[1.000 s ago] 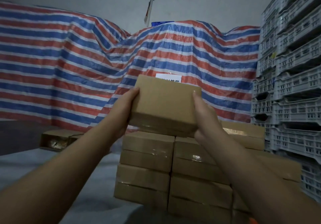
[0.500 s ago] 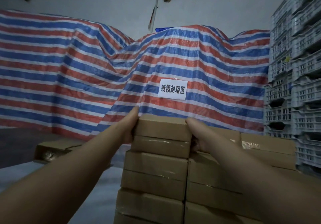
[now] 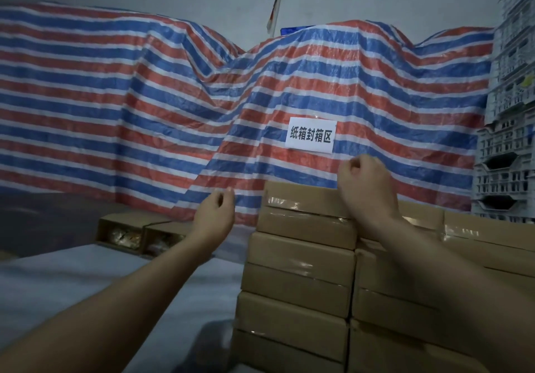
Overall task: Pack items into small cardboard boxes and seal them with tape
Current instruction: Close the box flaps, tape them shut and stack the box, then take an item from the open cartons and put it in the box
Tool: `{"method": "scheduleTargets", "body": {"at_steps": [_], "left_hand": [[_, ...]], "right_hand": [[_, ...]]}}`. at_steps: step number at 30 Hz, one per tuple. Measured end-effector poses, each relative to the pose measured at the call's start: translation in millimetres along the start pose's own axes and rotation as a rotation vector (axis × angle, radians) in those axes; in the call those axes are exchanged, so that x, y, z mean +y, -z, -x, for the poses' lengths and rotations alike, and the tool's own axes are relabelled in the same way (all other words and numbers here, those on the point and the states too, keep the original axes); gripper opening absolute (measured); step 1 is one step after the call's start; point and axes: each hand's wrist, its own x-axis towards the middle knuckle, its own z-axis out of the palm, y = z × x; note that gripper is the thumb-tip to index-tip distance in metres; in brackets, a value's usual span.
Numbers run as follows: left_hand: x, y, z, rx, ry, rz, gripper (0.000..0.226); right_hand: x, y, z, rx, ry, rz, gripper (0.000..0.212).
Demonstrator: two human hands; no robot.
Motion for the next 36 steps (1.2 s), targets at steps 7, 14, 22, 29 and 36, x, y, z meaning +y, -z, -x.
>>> {"method": "scheduleTargets", "body": {"at_steps": [7,14,22,29,36], "left_hand": [[-107,60,-15,0.008,-0.077,-0.553,0.052],[-208,126,-38,-0.013,0.144,-0.844,0.040],[-224,126,-42,0.231,0.118,-0.640,0.033],[-229,121,-47,0.255,0.033,-0.655,0.071],[-237,118,-46,0.190,0.093,-0.696,0.075]], "right_hand": [[-75,-53,67,-0.115,0.475,-0.056,0.020],[-94,-181,114,-0.695,0.078,-0.037,0.017],[-109,-329,107,-0.781,-0.040,0.174,0.049],[-84,-425,87,-0.737,-0.041,0.358,0.068],[-57,-486,91,-0.719,0.021,0.408,0.038]]}}
